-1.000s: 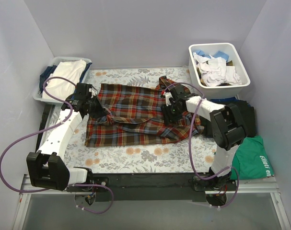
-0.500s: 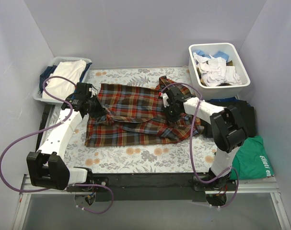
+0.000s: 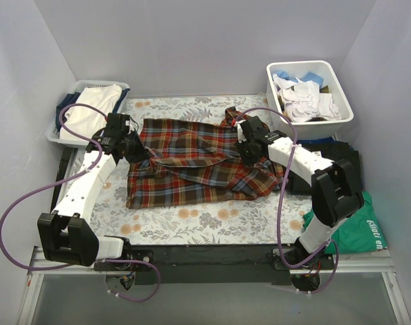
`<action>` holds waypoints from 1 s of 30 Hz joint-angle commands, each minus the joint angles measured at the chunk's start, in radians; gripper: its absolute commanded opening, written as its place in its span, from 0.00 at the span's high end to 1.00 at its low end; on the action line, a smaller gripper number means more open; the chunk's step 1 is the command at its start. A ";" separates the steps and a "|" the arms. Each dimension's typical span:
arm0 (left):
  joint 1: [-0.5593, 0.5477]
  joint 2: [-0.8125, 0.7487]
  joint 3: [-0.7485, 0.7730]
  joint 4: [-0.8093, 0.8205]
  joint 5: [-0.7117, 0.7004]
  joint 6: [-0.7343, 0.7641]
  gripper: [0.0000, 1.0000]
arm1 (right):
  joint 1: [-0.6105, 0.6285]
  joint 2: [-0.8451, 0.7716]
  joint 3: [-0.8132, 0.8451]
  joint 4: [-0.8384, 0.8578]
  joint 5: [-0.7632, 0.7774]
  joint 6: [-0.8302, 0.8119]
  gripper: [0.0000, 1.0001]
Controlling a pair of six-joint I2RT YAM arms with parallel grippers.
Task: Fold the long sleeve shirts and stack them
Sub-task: Fold the shirt
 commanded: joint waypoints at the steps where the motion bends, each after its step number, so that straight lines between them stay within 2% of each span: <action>1: -0.003 -0.005 0.053 -0.011 -0.056 0.008 1.00 | -0.015 -0.012 0.025 0.005 0.021 0.001 0.80; 7: -0.003 -0.005 0.071 -0.020 -0.071 0.007 1.00 | -0.019 0.008 0.005 0.012 -0.027 -0.002 0.71; 10: -0.003 -0.007 0.079 -0.024 -0.076 0.007 1.00 | -0.019 0.008 -0.014 0.019 -0.049 -0.003 0.71; 12: -0.003 -0.008 0.079 -0.029 -0.076 0.008 1.00 | -0.019 0.009 -0.021 0.019 -0.049 -0.002 0.79; 13: -0.003 -0.005 0.080 -0.030 -0.076 0.010 1.00 | -0.019 0.005 -0.022 0.020 -0.046 -0.002 0.93; 14: -0.003 -0.005 0.083 -0.029 -0.076 0.010 1.00 | -0.019 0.002 -0.022 0.019 -0.042 0.000 0.99; 17: -0.002 -0.001 0.091 -0.030 -0.076 0.013 1.00 | -0.019 -0.015 -0.019 0.017 -0.020 0.004 0.99; 22: -0.002 0.018 0.129 -0.040 -0.117 0.022 1.00 | -0.027 -0.064 0.012 -0.004 0.103 0.024 0.99; 27: -0.003 0.051 0.159 -0.012 -0.089 0.019 1.00 | -0.042 -0.124 0.051 0.005 0.200 0.033 0.99; 30: -0.003 0.087 0.169 0.032 -0.018 0.021 1.00 | -0.045 -0.155 0.077 0.016 0.223 0.027 0.99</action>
